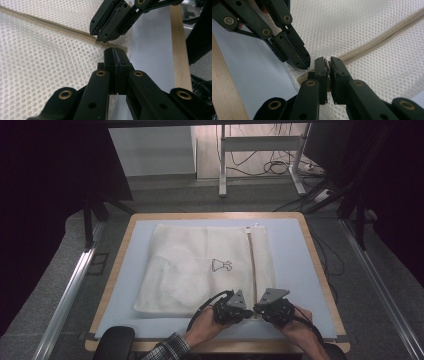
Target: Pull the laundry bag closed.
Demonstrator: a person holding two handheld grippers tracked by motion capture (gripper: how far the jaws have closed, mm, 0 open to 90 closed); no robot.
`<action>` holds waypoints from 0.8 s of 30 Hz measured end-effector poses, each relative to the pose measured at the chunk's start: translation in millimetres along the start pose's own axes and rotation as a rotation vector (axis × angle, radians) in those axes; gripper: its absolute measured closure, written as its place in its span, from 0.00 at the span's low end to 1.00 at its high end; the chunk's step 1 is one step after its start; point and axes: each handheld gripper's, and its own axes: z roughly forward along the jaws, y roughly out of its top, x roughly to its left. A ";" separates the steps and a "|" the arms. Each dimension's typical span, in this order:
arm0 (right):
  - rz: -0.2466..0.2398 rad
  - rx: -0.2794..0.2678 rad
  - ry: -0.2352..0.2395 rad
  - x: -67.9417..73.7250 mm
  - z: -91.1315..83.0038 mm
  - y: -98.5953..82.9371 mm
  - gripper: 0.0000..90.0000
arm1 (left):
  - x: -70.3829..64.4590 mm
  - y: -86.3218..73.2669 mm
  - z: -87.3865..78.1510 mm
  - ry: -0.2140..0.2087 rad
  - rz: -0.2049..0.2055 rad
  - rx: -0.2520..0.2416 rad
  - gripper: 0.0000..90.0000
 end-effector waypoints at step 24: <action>-0.057 0.012 -0.056 -0.7 3.6 5.4 0.96 | -3.5 -0.7 0.1 0.017 0.020 0.004 1.00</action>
